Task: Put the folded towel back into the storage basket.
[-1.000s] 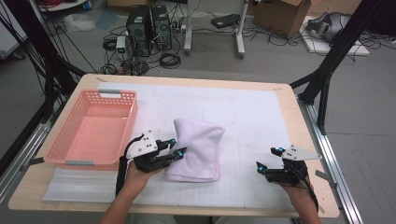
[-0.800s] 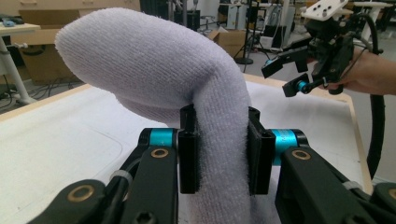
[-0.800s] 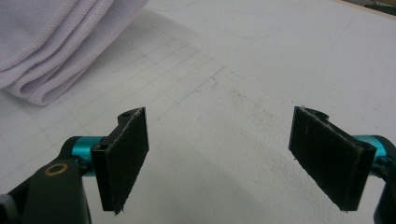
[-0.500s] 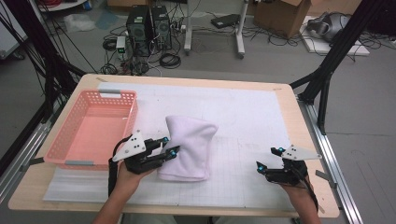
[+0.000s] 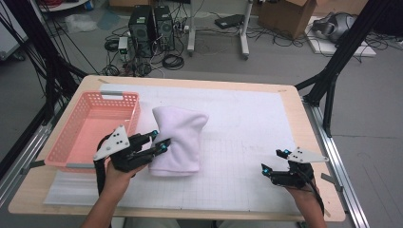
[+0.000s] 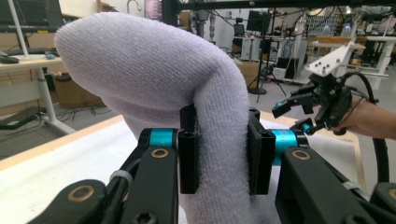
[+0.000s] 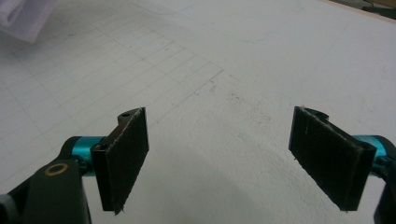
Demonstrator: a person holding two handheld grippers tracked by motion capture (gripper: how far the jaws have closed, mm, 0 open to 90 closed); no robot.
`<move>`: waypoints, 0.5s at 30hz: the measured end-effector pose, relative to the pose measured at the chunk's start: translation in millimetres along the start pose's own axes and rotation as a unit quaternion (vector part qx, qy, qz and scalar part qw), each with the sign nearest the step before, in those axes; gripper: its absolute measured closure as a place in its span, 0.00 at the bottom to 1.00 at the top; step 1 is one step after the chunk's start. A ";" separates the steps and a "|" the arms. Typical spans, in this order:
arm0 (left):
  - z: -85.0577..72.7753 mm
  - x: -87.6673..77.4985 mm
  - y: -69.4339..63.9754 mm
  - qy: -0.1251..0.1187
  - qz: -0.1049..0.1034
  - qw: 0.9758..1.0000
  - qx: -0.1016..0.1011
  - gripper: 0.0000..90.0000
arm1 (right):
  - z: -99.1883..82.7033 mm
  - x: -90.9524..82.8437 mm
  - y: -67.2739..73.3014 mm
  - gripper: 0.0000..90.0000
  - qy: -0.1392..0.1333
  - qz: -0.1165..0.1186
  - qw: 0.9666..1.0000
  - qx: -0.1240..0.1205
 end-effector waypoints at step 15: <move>31.4 -44.1 19.5 -0.035 0.037 0.999 0.002 0.79 | 2.3 -2.3 -1.1 0.21 -0.005 -0.003 1.000 0.001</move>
Point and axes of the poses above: each handheld gripper's, and its own axes: x roughly forward along the jaws, z roughly out of its top, y roughly to its left, the point moved 4 cm from there along x, roughly forward along the jaws, and after that the axes turned 11 degrees about -x, right-handed, at the moved point
